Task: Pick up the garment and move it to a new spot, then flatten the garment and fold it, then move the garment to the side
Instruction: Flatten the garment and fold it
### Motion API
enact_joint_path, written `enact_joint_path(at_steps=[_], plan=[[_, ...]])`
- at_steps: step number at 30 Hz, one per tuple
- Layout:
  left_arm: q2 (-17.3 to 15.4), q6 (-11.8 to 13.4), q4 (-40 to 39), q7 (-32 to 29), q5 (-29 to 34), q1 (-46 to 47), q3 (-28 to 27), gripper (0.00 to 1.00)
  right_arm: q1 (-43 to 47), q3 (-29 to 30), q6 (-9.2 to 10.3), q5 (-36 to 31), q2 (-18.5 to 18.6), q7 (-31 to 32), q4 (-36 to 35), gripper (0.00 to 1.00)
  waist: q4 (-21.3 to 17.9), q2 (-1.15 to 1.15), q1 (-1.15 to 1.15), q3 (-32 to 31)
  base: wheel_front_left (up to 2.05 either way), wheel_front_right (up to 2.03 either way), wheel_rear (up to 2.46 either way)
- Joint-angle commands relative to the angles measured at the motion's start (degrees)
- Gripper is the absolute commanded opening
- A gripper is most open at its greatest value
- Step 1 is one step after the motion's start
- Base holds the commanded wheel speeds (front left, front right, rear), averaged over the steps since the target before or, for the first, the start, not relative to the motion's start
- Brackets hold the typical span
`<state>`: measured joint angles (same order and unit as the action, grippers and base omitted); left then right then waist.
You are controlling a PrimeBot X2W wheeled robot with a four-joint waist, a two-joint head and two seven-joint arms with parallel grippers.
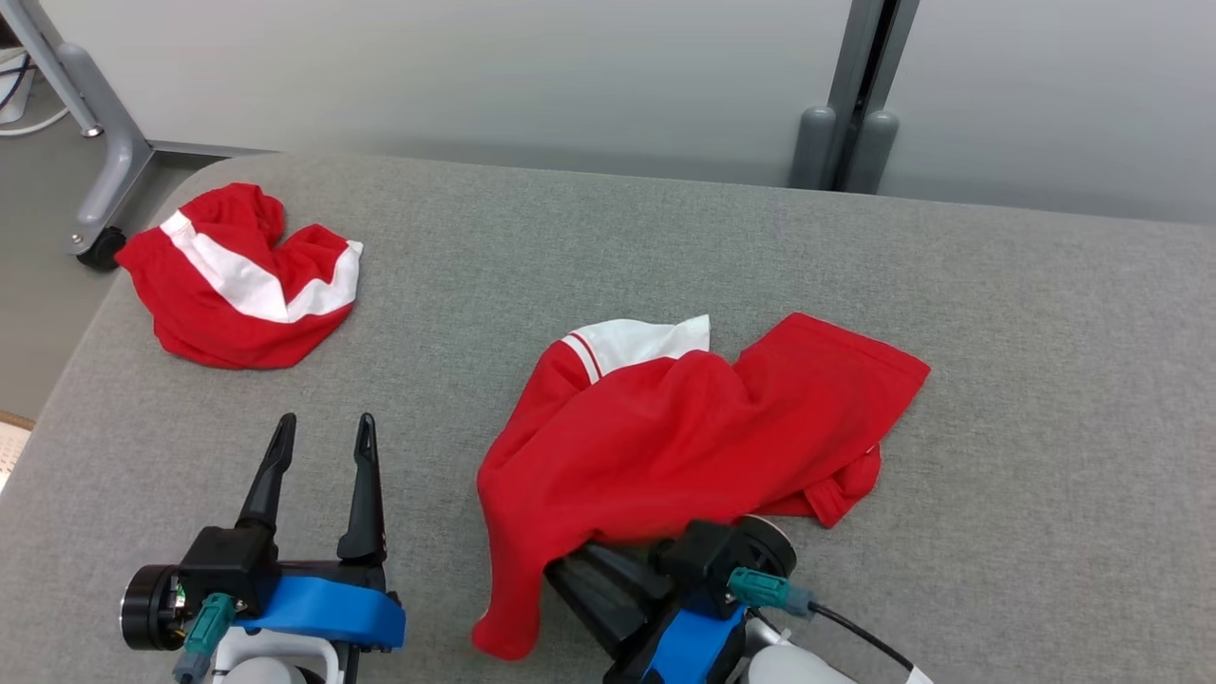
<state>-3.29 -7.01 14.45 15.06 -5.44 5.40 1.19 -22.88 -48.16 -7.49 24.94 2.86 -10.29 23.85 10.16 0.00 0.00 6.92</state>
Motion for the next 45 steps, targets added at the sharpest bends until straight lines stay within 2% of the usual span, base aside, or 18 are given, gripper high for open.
enact_joint_path(at_steps=[1, 5, 12, 16, 22, 28, 32, 37, 45], plan=[[0.0, 0.3, -0.1, 0.2, 0.2, 0.5, -0.1, 1.00, 0.5, 0.4, -0.01, 0.1, 0.1, -0.6, -0.1, 1.00, -0.3, 0.00, 0.00, -0.1, 0.00, 0.00, 0.00], [0.0, 0.3, 0.1, 0.2, 0.4, 0.2, -0.8, 1.00, -0.6, 2.5, -0.01, -1.8, 0.1, -1.4, -1.5, 1.00, -1.7, 0.00, 0.00, -0.2, 0.00, 0.00, 0.00], [0.0, 0.2, 0.0, 0.2, 0.6, -0.1, -1.1, 1.00, 1.1, 10.0, -0.01, -4.8, 3.4, -0.3, -8.3, 1.00, -3.9, 0.00, 0.00, -0.9, 0.00, 0.00, 0.00], [0.1, 0.2, -0.1, 0.2, 0.7, -0.2, -1.2, 1.00, 4.0, 17.4, -0.01, -6.1, 5.1, 1.2, -12.4, 1.00, -4.6, 0.00, 0.00, -1.1, 0.00, 0.00, 0.00], [0.2, 0.1, -0.1, 0.2, 0.8, -0.2, -1.1, 1.00, 6.9, 30.4, -0.01, -9.3, 6.6, 2.7, -14.5, 1.00, -4.8, 0.00, 0.00, -1.3, 0.00, 0.00, 0.00], [0.2, 0.0, -0.4, 0.2, 1.0, -0.3, -1.1, 1.00, 6.0, 38.5, -0.01, -12.9, 7.5, 4.3, -14.2, 1.00, -4.0, 0.00, 0.00, -1.1, 0.00, 0.00, 0.00], [0.3, 0.0, -0.9, 0.2, 1.2, 0.0, -0.9, 1.00, 3.3, 41.5, -0.01, -16.4, 7.9, 5.6, -11.7, 1.00, -3.1, 0.00, 0.00, -0.3, 0.00, 0.00, 0.00], [0.3, 0.3, -1.1, 0.2, 1.0, 1.0, -0.1, 1.00, -0.7, 43.8, -0.01, -18.8, 8.5, 7.0, -5.1, 1.00, -1.4, 0.00, 0.00, 1.3, 0.00, 0.00, 0.00], [0.4, 1.0, -1.5, 0.2, -0.1, 3.3, 1.1, 1.00, -8.1, 46.0, -0.01, -20.0, 10.9, 6.8, 11.3, 1.00, 2.2, 0.00, 0.00, 5.1, 0.00, 0.00, 0.00]])
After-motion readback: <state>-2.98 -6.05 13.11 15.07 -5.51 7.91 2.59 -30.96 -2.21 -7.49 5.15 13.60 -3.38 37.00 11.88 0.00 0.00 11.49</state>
